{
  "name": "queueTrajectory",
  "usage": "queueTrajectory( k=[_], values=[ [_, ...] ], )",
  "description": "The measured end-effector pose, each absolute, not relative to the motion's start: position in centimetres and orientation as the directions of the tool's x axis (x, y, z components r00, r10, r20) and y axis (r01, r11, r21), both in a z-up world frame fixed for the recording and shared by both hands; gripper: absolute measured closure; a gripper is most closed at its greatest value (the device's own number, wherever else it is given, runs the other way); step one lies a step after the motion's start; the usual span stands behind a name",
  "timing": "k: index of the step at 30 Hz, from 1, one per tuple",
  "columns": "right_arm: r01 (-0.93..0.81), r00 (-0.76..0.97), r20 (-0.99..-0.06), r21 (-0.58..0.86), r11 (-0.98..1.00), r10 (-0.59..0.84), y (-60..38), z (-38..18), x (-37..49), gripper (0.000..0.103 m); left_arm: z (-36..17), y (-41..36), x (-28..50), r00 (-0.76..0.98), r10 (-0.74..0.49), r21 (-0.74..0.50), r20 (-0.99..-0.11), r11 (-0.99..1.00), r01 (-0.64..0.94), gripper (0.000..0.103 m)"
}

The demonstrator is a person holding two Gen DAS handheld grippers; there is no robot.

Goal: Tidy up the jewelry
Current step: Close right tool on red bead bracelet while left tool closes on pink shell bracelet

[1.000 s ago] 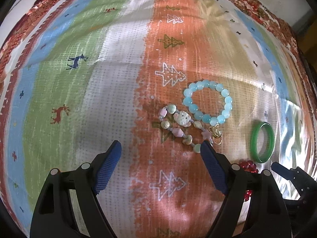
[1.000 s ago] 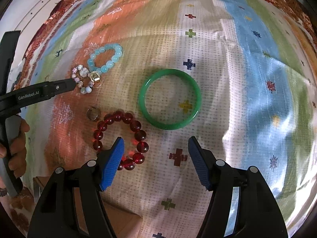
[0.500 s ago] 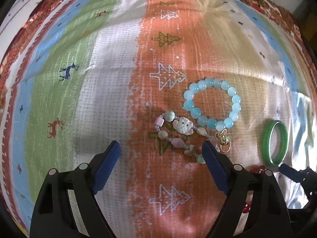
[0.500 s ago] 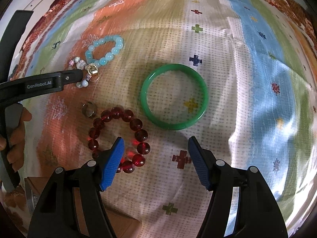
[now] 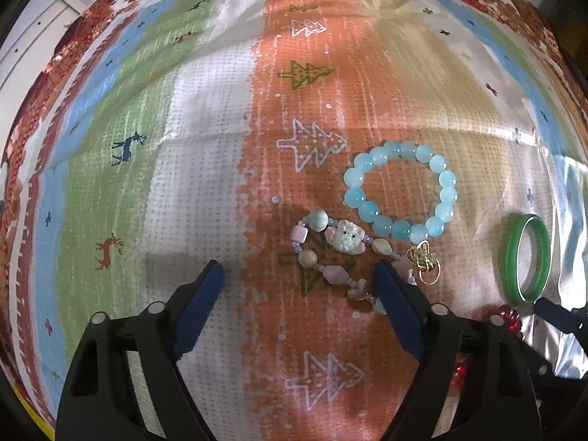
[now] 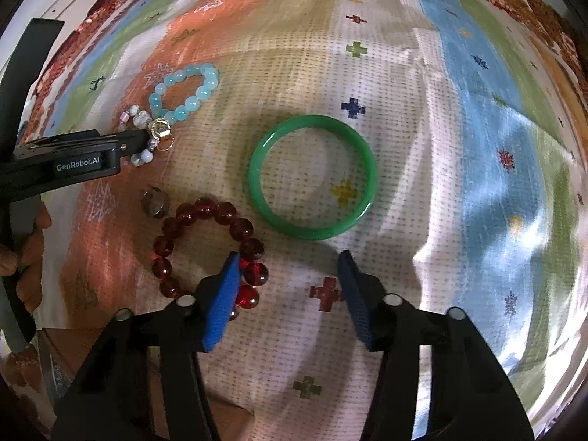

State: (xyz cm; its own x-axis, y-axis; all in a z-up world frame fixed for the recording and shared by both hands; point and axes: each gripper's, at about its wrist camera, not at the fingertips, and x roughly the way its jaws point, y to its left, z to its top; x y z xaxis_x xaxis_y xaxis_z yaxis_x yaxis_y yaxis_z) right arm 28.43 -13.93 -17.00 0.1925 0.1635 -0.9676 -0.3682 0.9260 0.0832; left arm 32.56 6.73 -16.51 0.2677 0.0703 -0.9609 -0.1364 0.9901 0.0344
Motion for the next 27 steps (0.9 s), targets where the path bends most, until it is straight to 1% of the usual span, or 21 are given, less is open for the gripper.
queueTrajectory(
  k=[1,2,4,5,6,7,10,16,22,27],
  values=[
    [-0.371,0.194,-0.967,0.082,0.925,0.163,-13.9,-17.0,28.4,0.065,-16.4,6.8,32.4,0.269,0.074,0.038,-0.96,0.99,-0.136,0.031],
    [-0.374,0.194,-0.967,0.082,0.924,0.165,-14.1,-16.9,28.3,0.068,-16.4,7.2,32.1,0.27,0.074,0.039,-0.96,0.99,-0.135,0.035],
    [-0.387,0.19,-0.966,0.089,0.918,0.175,-14.0,-16.9,28.1,0.078,-16.1,7.0,31.8,0.273,0.071,0.038,-0.959,0.991,-0.127,0.054],
    [-0.393,0.186,-0.965,0.098,0.914,0.184,-14.0,-16.9,28.0,0.08,-15.8,7.1,31.6,0.275,0.069,0.036,-0.959,0.992,-0.124,0.059],
    [-0.396,0.183,-0.965,0.104,0.912,0.189,-14.0,-16.9,27.9,0.086,-15.7,7.1,31.5,0.278,0.062,0.029,-0.959,0.992,-0.122,0.069],
    [-0.4,0.175,-0.963,0.119,0.909,0.204,-13.9,-16.9,27.9,0.087,-15.6,7.2,31.4,0.28,0.053,0.019,-0.958,0.992,-0.122,0.081],
    [-0.406,0.18,-0.962,0.118,0.906,0.206,-13.7,-16.9,27.7,0.088,-15.6,7.9,31.3,0.283,0.044,0.007,-0.958,0.991,-0.131,0.094],
    [-0.418,0.195,-0.956,0.122,0.9,0.221,-13.6,-16.6,27.6,0.089,-15.0,9.3,30.5,0.288,-0.036,-0.08,-0.957,0.986,-0.143,0.094],
    [-0.423,0.245,-0.947,0.086,0.902,0.205,-13.8,-15.2,26.9,0.089,-13.3,9.3,29.3,0.318,-0.053,-0.104,-0.947,0.984,-0.146,0.094],
    [-0.433,0.278,-0.937,0.074,0.898,0.211,-14.0,-13.8,26.5,0.089,-11.2,9.1,27.5,0.364,-0.041,-0.113,-0.93,0.978,-0.178,0.094]
  ],
)
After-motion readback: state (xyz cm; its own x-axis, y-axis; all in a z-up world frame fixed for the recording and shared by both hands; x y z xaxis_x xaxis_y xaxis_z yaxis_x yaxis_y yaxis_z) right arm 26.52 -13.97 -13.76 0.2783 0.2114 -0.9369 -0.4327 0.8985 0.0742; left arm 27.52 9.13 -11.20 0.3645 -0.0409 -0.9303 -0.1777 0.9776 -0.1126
